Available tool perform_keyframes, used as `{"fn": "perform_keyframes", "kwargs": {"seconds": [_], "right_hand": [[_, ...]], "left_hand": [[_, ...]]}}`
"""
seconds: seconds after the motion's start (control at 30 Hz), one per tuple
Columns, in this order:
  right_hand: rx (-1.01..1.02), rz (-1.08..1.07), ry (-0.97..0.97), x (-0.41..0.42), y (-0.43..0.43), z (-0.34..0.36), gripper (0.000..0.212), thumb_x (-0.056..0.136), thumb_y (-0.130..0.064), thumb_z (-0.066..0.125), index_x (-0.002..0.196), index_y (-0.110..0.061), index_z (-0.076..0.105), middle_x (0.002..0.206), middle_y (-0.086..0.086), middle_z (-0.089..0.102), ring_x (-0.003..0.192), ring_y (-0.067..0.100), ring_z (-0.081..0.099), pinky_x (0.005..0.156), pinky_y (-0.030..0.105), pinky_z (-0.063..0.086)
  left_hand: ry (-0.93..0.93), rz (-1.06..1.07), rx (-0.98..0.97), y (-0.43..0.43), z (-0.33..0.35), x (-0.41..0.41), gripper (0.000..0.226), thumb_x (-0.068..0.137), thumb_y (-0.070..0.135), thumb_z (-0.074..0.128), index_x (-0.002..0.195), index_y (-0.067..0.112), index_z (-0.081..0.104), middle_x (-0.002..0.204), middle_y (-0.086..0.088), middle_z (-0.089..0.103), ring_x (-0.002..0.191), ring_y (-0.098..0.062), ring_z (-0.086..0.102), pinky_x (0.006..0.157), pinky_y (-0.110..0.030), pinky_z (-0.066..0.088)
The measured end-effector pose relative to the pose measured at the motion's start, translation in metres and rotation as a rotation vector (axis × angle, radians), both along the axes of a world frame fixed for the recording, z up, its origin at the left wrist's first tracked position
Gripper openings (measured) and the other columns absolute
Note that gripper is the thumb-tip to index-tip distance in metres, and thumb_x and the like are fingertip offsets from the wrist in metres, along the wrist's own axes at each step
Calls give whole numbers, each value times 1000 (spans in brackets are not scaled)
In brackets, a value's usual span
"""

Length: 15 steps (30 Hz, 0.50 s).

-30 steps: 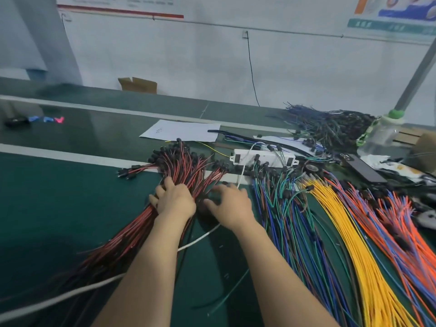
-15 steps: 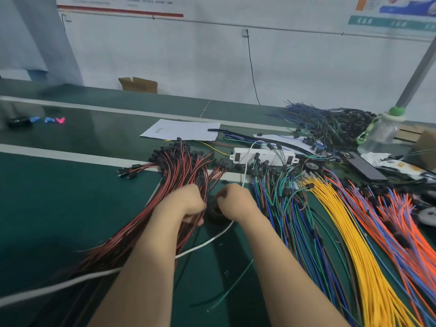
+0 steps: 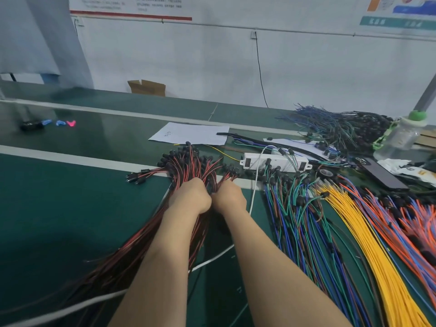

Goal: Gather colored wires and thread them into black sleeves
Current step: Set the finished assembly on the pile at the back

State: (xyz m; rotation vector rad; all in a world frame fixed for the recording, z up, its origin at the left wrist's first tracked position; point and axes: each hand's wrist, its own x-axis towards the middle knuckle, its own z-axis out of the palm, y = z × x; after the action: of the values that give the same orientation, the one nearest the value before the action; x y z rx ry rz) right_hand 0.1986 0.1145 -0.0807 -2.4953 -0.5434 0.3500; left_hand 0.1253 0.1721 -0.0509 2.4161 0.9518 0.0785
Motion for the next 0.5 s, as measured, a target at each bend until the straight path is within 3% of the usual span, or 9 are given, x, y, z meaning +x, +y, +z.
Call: {"fn": "perform_keyframes", "kwargs": {"seconds": [0.1,0.17,0.23,0.33,0.43,0.5], "right_hand": [[166,-57,98,10,-5,4,11,88,-10,54,84,-2,60,85,14,62,77,26,54,66,29,42],[313,-116,188,18,-14,16,22,87,-11,56,66,-6,52,65,8,52,62,22,47,55,24,37],[475,-129,254,22,-26,31,22,85,-9,57,65,-10,50,58,3,43,49,15,36,42,20,31],[717,-11,394,19,-46,51,16,85,-3,56,70,-10,57,60,2,49,49,10,35,49,20,29],[607,253,426,8,-65,64,14,84,2,57,77,-10,59,58,2,55,48,8,43,52,21,31],[430,376,373,0,-76,67,17,82,4,59,75,-11,54,58,3,56,49,9,47,52,21,34]], "left_hand": [[-77,43,-90,0,-7,6,26,85,4,41,99,8,63,97,-15,67,90,-34,65,83,-42,55],[-140,75,-170,1,-13,9,22,89,8,41,93,8,62,96,-15,67,92,-35,65,84,-45,55],[-219,100,-242,2,-17,14,24,95,17,40,88,9,61,97,-15,67,95,-35,65,86,-46,54],[-405,152,-398,3,-19,24,36,100,32,35,92,5,58,103,-21,65,98,-37,63,89,-48,52],[-543,230,-689,-4,-15,38,45,100,35,36,108,-3,58,100,-21,65,89,-32,64,91,-42,50],[-558,239,-795,-13,-15,44,36,97,27,47,102,-6,61,81,-17,60,70,-25,57,72,-38,45]]}}
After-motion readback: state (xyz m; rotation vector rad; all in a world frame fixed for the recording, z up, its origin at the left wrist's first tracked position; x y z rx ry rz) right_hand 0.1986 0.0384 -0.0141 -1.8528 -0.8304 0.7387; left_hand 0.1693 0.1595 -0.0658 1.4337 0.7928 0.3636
